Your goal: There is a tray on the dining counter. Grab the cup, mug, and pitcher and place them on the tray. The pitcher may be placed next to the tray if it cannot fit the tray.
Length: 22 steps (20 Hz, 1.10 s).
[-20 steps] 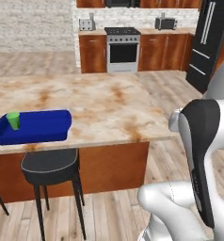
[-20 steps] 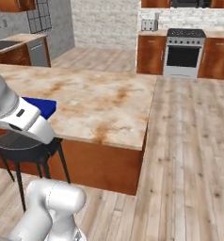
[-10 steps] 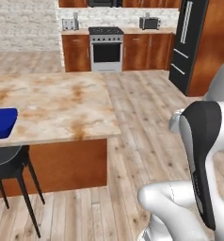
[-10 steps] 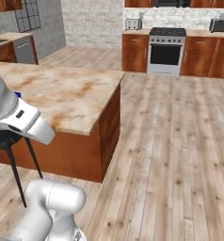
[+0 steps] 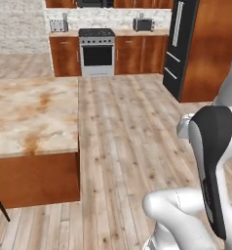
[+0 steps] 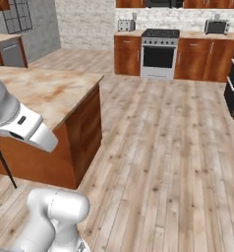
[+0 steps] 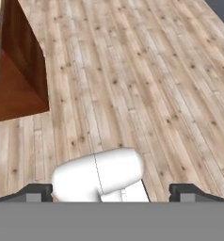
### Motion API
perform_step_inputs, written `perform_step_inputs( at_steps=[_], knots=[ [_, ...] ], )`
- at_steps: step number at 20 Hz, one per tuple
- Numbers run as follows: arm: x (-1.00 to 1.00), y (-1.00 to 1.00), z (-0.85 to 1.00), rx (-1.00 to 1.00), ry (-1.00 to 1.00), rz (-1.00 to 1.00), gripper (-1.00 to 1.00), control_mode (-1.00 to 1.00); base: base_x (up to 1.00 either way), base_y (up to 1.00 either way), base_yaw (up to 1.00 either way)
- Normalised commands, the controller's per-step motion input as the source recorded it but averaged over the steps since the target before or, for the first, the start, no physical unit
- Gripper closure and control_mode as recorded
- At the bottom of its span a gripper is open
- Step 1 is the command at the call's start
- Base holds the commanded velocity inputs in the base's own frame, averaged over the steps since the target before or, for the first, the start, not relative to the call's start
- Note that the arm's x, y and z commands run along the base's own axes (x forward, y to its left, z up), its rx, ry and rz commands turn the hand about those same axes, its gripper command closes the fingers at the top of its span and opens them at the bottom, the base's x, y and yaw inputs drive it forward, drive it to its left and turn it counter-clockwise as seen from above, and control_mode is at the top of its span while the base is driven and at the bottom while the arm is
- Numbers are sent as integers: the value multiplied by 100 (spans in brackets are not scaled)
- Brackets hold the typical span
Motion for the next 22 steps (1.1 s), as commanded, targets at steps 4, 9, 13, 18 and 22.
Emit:
perform_step_inputs(
  at_steps=[4, 9, 13, 18, 22],
  knots=[
    [0, 0, 0, 0, 0, 0, -100, 100, 90, -54, 1],
    [0, 0, 0, 0, 0, 0, -100, 100, 100, -40, 6],
    [0, 0, 0, 0, 0, 0, -100, 100, 100, -37, 5],
    [0, 0, 0, 0, 0, 0, -100, 100, 100, -50, 6],
    [0, 0, 0, 0, 0, 0, -100, 100, 100, -65, 5]
  ],
)
